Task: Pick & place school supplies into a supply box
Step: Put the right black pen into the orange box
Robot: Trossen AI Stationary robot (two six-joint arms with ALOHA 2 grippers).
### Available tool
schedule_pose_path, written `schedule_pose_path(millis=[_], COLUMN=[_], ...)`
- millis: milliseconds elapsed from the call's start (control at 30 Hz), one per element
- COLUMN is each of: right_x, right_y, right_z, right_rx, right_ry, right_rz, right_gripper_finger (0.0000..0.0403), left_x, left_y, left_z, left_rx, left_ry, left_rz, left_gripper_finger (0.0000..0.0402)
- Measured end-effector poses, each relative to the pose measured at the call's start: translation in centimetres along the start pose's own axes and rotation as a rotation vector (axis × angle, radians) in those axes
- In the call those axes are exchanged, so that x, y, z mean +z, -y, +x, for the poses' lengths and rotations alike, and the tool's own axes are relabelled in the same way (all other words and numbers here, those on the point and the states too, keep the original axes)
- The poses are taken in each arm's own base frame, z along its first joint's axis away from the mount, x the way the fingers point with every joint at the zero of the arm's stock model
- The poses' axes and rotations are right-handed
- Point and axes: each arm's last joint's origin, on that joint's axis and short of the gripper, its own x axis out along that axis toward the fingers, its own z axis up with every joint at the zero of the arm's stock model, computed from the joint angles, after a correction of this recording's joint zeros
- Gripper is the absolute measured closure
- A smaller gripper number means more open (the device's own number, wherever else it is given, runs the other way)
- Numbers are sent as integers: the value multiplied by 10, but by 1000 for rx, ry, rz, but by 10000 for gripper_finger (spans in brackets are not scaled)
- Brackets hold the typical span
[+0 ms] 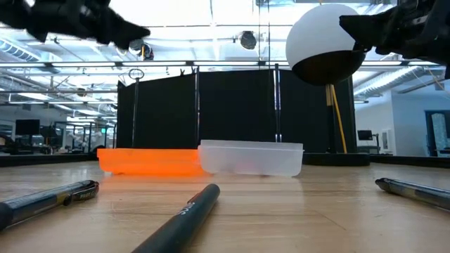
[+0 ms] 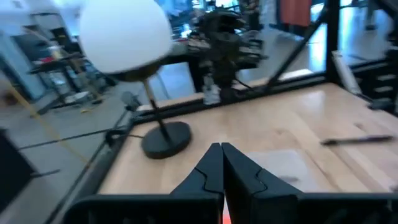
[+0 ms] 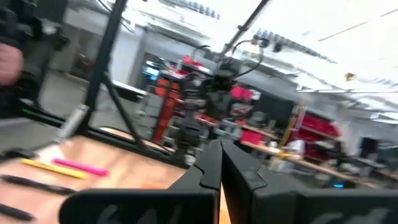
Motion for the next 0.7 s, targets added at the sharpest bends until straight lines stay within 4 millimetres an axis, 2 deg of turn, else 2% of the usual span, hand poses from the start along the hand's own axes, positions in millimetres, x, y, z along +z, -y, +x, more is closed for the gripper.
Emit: schedule_pose_path(millis=[100, 333, 533, 633, 700], right_x=[-1, -4, -11, -17, -20], right_y=[1, 0, 0, -1, -1], right_z=[0, 1, 3, 4, 4], right_rx=[-35, -45, -90, -103, -134], right_ry=[-18, -50, -112, -168, -195], right_rz=[1, 64, 139, 162, 181], right_gripper_finger=[403, 403, 403, 403, 403], left_x=[-15, -56, -81, -95, -96], left_y=[6, 23, 29, 31, 30], left_z=[-10, -29, -33, -33, -33], left_rx=[-54, -26, 1, 17, 34], left_ry=[49, 78, 69, 25, 14], left_rz=[3, 3, 2, 71, 93], left_gripper_finger=[399, 400, 400, 400, 400])
